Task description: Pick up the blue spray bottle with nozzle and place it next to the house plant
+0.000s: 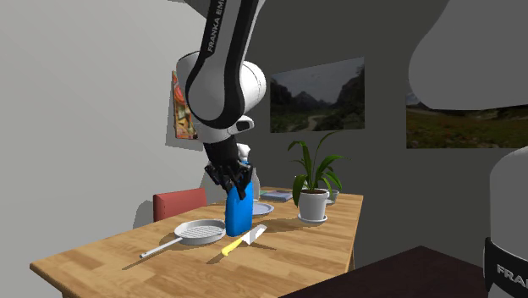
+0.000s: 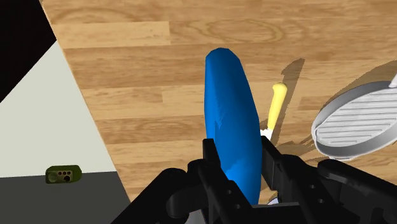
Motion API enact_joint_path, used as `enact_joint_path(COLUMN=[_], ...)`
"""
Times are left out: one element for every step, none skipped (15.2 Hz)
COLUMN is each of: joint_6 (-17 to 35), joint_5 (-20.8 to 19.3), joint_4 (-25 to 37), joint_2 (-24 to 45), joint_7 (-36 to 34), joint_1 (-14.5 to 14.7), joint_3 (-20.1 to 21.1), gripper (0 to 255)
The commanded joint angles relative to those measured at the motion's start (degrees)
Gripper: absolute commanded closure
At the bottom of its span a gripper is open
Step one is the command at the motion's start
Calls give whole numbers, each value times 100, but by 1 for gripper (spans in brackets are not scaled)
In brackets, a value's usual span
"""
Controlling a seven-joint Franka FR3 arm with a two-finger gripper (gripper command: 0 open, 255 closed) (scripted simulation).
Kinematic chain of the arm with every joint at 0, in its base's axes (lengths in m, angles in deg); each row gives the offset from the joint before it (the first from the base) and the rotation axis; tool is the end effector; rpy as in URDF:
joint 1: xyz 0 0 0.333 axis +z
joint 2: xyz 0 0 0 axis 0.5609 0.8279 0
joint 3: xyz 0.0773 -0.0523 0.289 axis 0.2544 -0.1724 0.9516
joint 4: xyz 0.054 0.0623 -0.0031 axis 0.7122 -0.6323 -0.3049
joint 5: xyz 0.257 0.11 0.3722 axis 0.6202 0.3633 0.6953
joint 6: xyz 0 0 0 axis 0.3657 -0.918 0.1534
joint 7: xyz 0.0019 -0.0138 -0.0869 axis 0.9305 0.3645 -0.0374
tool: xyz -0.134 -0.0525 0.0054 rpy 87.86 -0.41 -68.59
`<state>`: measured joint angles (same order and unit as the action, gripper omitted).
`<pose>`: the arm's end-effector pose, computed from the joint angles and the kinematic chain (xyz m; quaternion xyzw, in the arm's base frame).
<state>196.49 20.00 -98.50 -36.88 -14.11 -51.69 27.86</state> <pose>0.5074 0.1867 0.1590 0.8661 -0.4429 0.2066 0.1052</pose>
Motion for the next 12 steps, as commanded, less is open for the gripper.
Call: enact_joint_path(joint_6=[-181,-270,-360,-454,-550,-651,-754,-862,-973,-1081,-1165,-1218], joint_5=[-164,-250,-337,-432,-530,-637,-744,-861,-977,-1073,-1094,-1020], joint_4=[23,37,52,70,89,111,134,159,186,214,236,251], joint_2=[177,265,355,449,548,651,756,869,982,1082,1123,1089], joint_7=[-58,-91,-125,-165,-207,-256,-304,-360,-415,-457,-446,-369], joint_1=[264,401,546,700,867,1049,1256,1492,1778,2136,2556,2943], joint_3=[-281,-425,-576,-736,-906,-1090,-1297,-1531,-1813,-2164,-2578,-2963], gripper=[255,255,255,255,255,255,255,255,255,255,255,255])
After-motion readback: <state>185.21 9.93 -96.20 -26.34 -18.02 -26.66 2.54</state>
